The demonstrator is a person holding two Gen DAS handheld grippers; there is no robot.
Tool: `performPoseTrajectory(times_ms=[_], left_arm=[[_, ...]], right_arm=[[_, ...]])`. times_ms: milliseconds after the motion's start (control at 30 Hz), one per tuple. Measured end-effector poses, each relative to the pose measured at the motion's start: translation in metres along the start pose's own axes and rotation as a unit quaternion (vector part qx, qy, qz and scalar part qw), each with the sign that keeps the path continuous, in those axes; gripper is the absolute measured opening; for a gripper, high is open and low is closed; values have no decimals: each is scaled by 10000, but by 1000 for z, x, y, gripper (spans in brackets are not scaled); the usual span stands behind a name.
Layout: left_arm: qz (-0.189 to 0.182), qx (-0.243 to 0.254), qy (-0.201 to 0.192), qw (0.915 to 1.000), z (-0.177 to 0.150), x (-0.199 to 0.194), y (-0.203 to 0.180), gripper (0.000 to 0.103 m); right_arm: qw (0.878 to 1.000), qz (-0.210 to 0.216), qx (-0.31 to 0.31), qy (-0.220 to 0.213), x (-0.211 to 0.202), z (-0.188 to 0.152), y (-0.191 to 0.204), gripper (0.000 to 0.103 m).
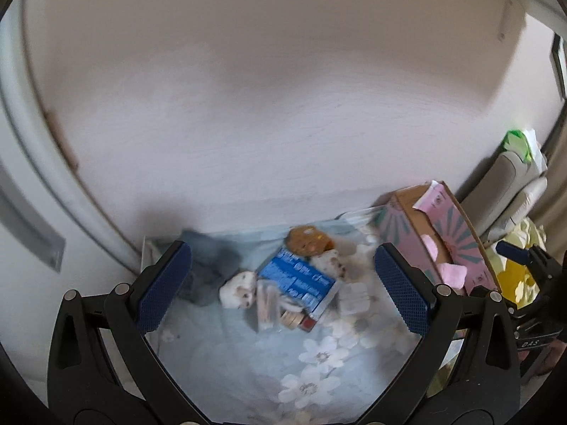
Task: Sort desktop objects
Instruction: 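Move both tools back over the tray of items, then grasp the clear cotton-swab box with the left tool while the right tool grasps the blue wipe pack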
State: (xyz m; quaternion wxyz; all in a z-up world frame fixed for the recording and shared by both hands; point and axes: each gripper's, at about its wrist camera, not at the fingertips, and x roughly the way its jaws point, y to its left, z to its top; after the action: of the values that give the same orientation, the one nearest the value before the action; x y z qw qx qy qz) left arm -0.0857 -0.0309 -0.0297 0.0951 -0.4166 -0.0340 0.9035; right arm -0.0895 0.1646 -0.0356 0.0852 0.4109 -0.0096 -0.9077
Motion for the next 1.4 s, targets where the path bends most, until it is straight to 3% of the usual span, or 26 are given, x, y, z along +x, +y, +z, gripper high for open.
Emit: performPoseTrajectory(times_ms=[167, 433, 600, 700, 833, 967, 1100, 1400], left_arm=[[-97, -362, 304, 9988, -27, 13, 30, 102], [-284, -199, 682, 9971, -66, 50, 26, 101], [-350, -240, 1046, 9936, -90, 106, 23, 87], [-370, -381, 1267, 9905, -106, 138, 28, 77], [-409, -410, 1318, 9896, -121, 158, 32, 76], [-356, -398, 1349, 9894, -132, 169, 33, 74], [-382, -486, 1362, 9887, -138, 176, 38, 64], [-429, -491, 1260, 9899, -137, 176, 35, 62]], right_arm=[[9989, 261, -227, 306, 26, -4, 20, 102], [9872, 723, -1154, 834, 79, 13, 50, 101], [9716, 962, -1773, 1240, 144, 20, 67, 97], [9610, 1041, -2039, 1553, 189, 18, 72, 87], [9525, 1161, -2160, 1804, 229, 14, 76, 84], [9473, 1301, -2181, 1953, 246, 8, 82, 84], [9459, 1189, -2261, 2001, 257, 3, 88, 84], [9444, 1205, -2394, 1904, 252, -3, 100, 84]])
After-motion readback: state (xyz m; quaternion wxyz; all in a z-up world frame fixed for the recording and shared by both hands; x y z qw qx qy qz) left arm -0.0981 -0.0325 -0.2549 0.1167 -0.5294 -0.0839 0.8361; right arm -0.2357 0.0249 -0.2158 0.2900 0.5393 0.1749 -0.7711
